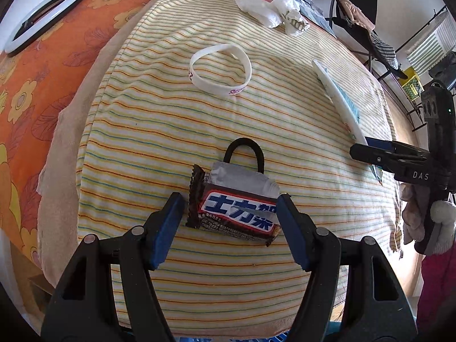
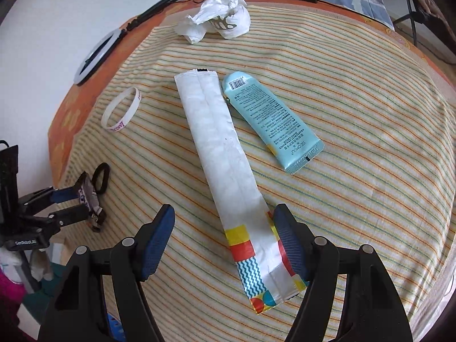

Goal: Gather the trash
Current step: 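Grasp the chocolate bar with the left gripper while the right gripper grasps the white tube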

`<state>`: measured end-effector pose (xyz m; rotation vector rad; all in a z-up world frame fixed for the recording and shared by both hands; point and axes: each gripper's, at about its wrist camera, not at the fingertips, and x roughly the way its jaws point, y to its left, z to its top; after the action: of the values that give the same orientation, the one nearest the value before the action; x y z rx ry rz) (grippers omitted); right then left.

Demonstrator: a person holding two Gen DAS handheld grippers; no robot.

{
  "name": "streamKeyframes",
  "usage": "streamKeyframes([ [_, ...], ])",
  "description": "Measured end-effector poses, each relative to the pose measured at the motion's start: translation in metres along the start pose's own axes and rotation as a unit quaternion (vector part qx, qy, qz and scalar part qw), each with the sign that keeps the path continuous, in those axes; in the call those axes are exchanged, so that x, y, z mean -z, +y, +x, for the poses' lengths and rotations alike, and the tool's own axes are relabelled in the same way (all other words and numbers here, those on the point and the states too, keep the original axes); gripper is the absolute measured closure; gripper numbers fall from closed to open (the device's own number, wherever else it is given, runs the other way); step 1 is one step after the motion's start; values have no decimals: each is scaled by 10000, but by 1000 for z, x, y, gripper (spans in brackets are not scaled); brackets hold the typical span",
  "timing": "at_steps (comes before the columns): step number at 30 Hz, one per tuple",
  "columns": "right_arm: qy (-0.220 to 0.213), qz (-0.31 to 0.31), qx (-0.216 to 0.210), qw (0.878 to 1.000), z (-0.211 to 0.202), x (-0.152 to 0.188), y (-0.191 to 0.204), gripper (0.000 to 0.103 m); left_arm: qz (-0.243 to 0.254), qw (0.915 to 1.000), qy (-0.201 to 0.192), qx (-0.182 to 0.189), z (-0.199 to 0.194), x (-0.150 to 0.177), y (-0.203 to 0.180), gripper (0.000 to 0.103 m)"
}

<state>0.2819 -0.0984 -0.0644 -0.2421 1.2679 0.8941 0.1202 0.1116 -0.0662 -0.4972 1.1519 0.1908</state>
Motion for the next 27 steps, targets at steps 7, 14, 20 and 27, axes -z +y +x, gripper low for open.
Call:
streamKeyframes([
  [7,-103,-434,829,9956,14,-1,28,31,356,9988,-116,-315,4,0,-12,49],
  [14,-200,-689,1219,9899,21,2,46,39,484,9982,-174,-295,-7,13,-3,81],
  [20,-175,-774,1193,9897,15,9,56,73,595,9979,-190,-178,-14,23,1,94],
  [27,-340,-753,1303,9880,5,21,65,84,688,9963,-516,-44,-39,28,-2,97],
])
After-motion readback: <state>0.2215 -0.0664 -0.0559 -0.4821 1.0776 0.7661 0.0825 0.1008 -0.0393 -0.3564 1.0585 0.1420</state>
